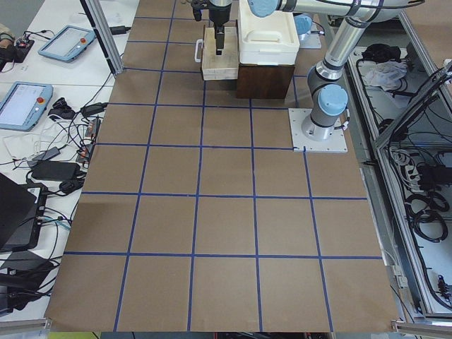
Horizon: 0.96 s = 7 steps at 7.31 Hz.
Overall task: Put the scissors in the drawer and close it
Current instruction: 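Lift the scissors with the right gripper and carry them over the drawer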
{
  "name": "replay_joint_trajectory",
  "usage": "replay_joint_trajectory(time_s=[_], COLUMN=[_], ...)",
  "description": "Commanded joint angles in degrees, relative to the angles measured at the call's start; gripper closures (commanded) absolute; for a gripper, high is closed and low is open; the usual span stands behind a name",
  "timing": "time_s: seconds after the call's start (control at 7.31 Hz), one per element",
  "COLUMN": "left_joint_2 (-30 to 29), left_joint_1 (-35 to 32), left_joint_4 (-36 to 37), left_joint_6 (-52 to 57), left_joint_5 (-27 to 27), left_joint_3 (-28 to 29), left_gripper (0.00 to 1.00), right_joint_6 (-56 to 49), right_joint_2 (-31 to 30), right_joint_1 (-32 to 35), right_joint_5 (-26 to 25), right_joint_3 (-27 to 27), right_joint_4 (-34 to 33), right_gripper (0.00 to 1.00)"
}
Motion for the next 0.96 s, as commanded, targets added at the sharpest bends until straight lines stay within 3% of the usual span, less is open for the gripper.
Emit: replay_joint_trajectory(time_s=[0.0, 0.41, 0.82], left_joint_2=[-0.53, -1.76, -1.76], left_joint_1=[0.02, 0.02, -0.07], left_joint_4=[-0.05, -0.58, -0.58], left_joint_6=[-0.29, -0.29, -0.29], left_joint_5=[0.14, 0.32, 0.23], left_joint_3=[1.06, 3.09, 2.92], left_gripper=[0.00, 0.00, 0.00], right_joint_6=[10.47, 23.56, 29.75], right_joint_2=[-2.90, -3.97, -3.62], right_joint_1=[9.80, 21.59, 26.18], right_joint_5=[-0.16, -0.42, 0.37], right_joint_3=[0.17, 0.61, 2.72], right_joint_4=[3.65, 4.36, 3.14], right_gripper=[1.00, 1.00, 1.00])
